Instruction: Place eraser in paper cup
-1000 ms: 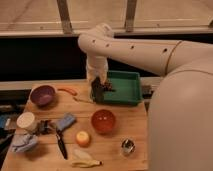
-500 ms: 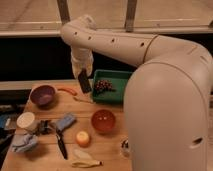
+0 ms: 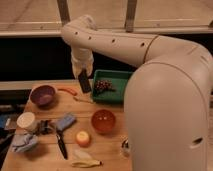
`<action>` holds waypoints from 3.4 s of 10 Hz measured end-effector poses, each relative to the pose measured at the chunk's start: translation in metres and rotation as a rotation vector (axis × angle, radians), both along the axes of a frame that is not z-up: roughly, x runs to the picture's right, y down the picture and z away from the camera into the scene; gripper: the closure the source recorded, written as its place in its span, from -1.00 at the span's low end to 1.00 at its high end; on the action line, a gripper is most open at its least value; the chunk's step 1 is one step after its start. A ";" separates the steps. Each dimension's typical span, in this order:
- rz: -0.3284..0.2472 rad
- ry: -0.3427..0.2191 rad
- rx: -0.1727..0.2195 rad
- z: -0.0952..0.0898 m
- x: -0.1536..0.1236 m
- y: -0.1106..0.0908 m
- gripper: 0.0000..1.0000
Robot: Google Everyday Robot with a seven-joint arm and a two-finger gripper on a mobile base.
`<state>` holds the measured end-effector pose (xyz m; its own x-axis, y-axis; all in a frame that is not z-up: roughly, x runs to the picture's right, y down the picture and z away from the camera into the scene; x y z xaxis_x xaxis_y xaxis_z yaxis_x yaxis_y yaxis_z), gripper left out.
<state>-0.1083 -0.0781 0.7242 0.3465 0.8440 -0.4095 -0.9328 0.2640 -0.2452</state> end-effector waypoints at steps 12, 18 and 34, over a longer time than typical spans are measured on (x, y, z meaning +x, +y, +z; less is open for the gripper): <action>-0.333 -0.459 0.050 -0.036 -0.212 0.046 1.00; -0.421 -0.679 0.108 -0.086 -0.230 0.065 1.00; -0.473 -0.950 -0.058 -0.045 -0.315 0.144 0.71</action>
<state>-0.4232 0.0661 0.6792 0.8330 0.5277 0.1660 -0.1576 0.5140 -0.8432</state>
